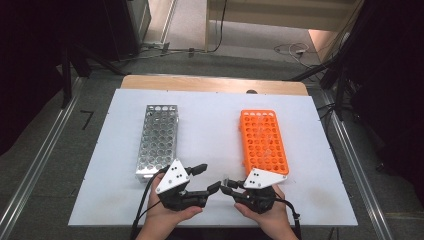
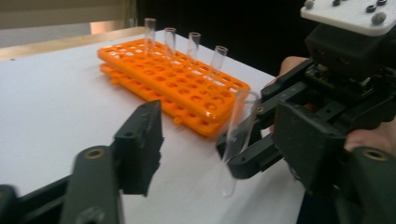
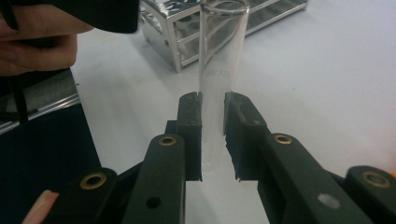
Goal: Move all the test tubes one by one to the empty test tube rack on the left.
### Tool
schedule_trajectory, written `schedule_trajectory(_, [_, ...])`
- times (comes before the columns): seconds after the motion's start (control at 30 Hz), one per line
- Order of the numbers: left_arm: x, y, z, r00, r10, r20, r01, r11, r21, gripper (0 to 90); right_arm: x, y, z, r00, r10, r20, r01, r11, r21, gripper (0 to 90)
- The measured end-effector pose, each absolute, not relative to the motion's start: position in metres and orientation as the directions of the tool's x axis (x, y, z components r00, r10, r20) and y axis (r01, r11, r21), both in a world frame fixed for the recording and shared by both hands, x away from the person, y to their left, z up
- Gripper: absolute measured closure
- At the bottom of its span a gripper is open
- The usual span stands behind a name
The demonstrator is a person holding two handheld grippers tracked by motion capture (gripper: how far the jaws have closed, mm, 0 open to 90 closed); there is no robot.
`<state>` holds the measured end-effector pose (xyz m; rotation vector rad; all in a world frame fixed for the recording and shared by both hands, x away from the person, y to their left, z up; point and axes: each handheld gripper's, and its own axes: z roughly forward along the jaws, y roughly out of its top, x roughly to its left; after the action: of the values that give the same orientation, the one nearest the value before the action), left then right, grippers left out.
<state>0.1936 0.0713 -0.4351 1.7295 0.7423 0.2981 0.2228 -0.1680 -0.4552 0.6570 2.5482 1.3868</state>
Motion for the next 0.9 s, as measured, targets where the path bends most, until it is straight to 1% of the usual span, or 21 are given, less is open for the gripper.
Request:
schedule_trajectory(0.1, [0.193, 0.067, -0.436, 0.786, 0.593, -0.173, 0.314, -0.142, 0.939, 48.4, 0.220, -0.164, -0.456, -0.896, 0.440, 0.060, 0.291, 0.481, 0.827, 73.9])
schedule_trajectory(0.2, [0.192, 0.063, -0.437, 0.799, 0.578, -0.166, 0.310, -0.159, 0.937, 55.2, 0.218, -0.160, -0.457, -0.902, 0.428, 0.056, 0.282, 0.487, 0.826, 73.9])
schedule_trajectory(0.4, [0.192, 0.057, -0.440, 0.809, 0.564, -0.165, 0.315, -0.179, 0.932, 67.3, 0.214, -0.157, -0.456, -0.911, 0.410, 0.048, 0.266, 0.493, 0.828, 73.9])
schedule_trajectory(0.53, [0.192, 0.058, -0.439, 0.805, 0.568, -0.168, 0.313, -0.167, 0.935, 72.8, 0.213, -0.157, -0.456, -0.913, 0.406, 0.046, 0.262, 0.495, 0.829, 73.9])
schedule_trajectory(0.9, [0.192, 0.058, -0.439, 0.804, 0.569, -0.172, 0.318, -0.167, 0.933, 73.5, 0.214, -0.157, -0.456, -0.914, 0.404, 0.045, 0.260, 0.495, 0.829, 73.9])
